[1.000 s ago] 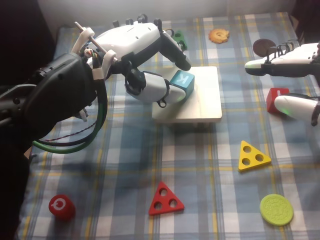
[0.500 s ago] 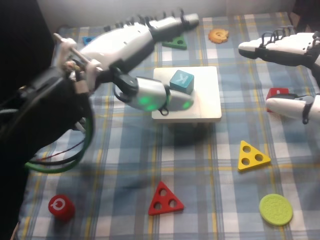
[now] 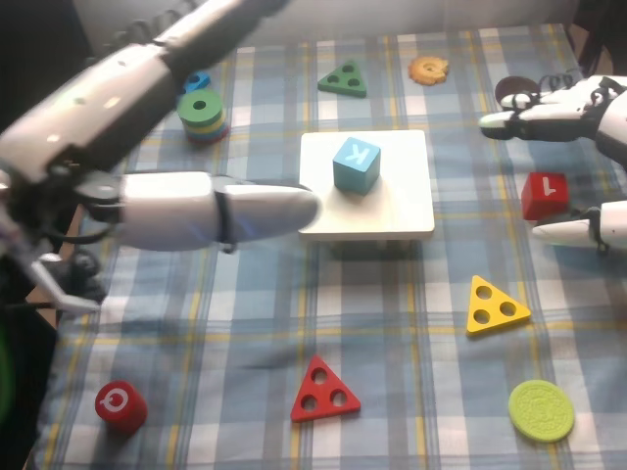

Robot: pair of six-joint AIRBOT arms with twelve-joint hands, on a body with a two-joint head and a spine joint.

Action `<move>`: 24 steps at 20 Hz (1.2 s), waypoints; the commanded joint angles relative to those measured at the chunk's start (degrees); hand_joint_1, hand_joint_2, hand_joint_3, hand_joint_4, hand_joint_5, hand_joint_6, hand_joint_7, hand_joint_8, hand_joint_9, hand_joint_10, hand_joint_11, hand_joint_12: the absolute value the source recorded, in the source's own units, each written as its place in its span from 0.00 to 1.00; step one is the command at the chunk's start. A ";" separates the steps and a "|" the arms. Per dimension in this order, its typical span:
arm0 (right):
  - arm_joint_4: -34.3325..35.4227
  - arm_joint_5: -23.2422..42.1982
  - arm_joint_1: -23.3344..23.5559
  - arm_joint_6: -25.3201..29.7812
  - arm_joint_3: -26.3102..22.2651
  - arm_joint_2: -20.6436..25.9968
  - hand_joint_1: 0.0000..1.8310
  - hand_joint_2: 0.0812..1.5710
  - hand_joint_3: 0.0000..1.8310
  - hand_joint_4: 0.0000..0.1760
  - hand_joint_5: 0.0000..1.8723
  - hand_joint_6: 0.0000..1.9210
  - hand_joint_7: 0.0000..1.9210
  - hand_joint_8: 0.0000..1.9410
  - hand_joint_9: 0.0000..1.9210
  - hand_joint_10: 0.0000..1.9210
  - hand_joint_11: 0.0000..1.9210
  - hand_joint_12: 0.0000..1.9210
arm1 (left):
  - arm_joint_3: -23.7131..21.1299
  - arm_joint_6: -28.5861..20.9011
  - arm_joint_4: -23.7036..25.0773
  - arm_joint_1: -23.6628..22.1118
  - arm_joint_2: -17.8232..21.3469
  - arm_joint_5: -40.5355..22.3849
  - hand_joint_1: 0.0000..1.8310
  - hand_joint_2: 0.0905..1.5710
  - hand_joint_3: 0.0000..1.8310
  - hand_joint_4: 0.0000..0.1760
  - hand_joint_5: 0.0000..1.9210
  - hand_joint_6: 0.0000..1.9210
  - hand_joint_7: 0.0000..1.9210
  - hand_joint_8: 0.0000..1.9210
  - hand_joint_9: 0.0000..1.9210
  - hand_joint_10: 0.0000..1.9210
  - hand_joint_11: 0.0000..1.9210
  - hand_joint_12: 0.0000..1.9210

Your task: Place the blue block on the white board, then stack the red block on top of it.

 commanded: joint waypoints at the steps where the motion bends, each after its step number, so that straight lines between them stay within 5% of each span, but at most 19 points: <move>1: 1.49 5.62 1.12 -0.37 0.41 -0.18 0.48 0.60 0.00 0.27 0.26 0.00 0.21 0.00 0.23 0.00 0.02 0.58 | -0.38 -2.09 0.10 0.27 0.86 -9.69 0.32 0.51 0.00 0.93 0.03 0.01 0.02 0.00 0.01 0.00 0.00 0.00; 2: 2.07 5.02 1.19 -0.40 0.96 -0.53 0.49 0.60 0.00 0.21 0.28 0.01 0.22 0.00 0.23 0.00 0.01 0.59 | -0.63 -3.27 -0.43 1.29 1.51 -10.82 0.35 0.51 0.00 1.00 0.04 0.01 0.03 0.01 0.02 0.01 0.05 0.02; 6: 2.45 3.24 1.79 -0.40 2.18 -1.61 0.50 0.59 0.00 0.26 0.32 0.01 0.24 0.01 0.24 0.01 0.01 0.59 | -1.08 -4.25 -1.85 3.55 2.39 -11.59 0.40 0.50 0.00 1.00 0.05 0.00 0.05 0.00 0.03 0.00 0.03 0.03; 9: 2.85 2.39 2.04 -0.40 2.91 -2.06 0.50 0.60 0.00 0.17 0.36 0.00 0.28 0.00 0.27 0.00 0.04 0.56 | -1.11 -4.80 -2.10 3.98 2.39 -11.93 0.41 0.49 0.01 1.00 0.05 0.00 0.04 0.00 0.04 0.00 0.00 0.18; 12: 3.17 2.00 2.05 -0.40 3.26 -2.07 0.52 0.62 0.00 0.00 0.42 0.00 0.30 0.00 0.29 0.00 0.05 0.55 | -1.30 -5.11 -2.09 4.36 2.39 -13.02 0.41 0.50 0.00 0.96 0.05 0.00 0.04 0.00 0.04 0.00 0.00 0.14; 15: 3.45 1.86 2.06 -0.40 3.38 -2.08 0.55 0.63 0.00 0.00 0.48 0.01 0.36 0.01 0.34 0.01 0.11 0.52 | -1.34 -5.33 -2.19 4.69 2.40 -13.15 0.39 0.51 0.00 0.98 0.05 0.00 0.05 0.00 0.04 0.00 0.00 0.17; 16: 3.46 1.86 2.06 -0.40 3.37 -2.08 0.58 0.66 0.00 0.46 0.54 0.36 0.39 0.01 0.36 0.01 0.11 0.55 | -1.35 -5.47 -2.22 4.81 2.40 -13.16 0.40 0.51 0.00 1.00 0.05 0.00 0.05 0.00 0.04 0.00 0.00 0.17; 18: 3.46 1.86 2.06 -0.40 3.36 -2.08 0.57 0.69 0.00 0.53 0.52 0.51 0.41 0.01 0.38 0.01 0.11 0.57 | -1.35 -5.88 -2.44 5.19 2.40 -13.17 0.41 0.51 0.00 1.00 0.05 0.00 0.05 0.00 0.05 0.00 0.00 0.20; 20: 3.47 1.88 2.14 -0.40 3.36 -2.08 0.61 0.68 0.00 0.00 0.55 0.47 0.45 0.02 0.42 0.02 0.13 0.63 | -1.35 -6.20 -2.57 5.50 2.40 -13.17 0.41 0.51 0.00 0.96 0.05 0.00 0.05 0.00 0.05 0.00 0.00 0.21; 21: 3.47 1.88 2.22 -0.40 3.37 -2.08 0.62 0.68 0.00 0.00 0.55 0.46 0.47 0.02 0.43 0.02 0.13 0.64 | -1.35 -6.40 -2.60 5.67 2.40 -13.17 0.41 0.51 0.00 0.97 0.05 0.00 0.05 0.00 0.05 0.00 0.00 0.22; 22: 3.45 1.89 2.35 -0.40 3.37 -2.08 0.66 0.70 0.00 0.00 0.57 0.46 0.42 0.49 0.45 0.03 0.14 0.66 | -1.35 -6.54 -2.69 5.80 2.40 -13.17 0.41 0.51 0.00 0.97 0.05 0.00 0.06 0.00 0.05 0.00 0.00 0.22; 24: 2.72 1.92 3.02 -0.40 3.34 -2.08 0.68 0.70 0.00 0.00 0.59 0.43 0.42 0.61 0.46 0.05 0.13 0.71 | -1.34 -6.55 -2.81 5.92 2.40 -13.17 0.41 0.50 0.00 0.96 0.05 0.00 0.06 0.00 0.05 0.00 0.00 0.21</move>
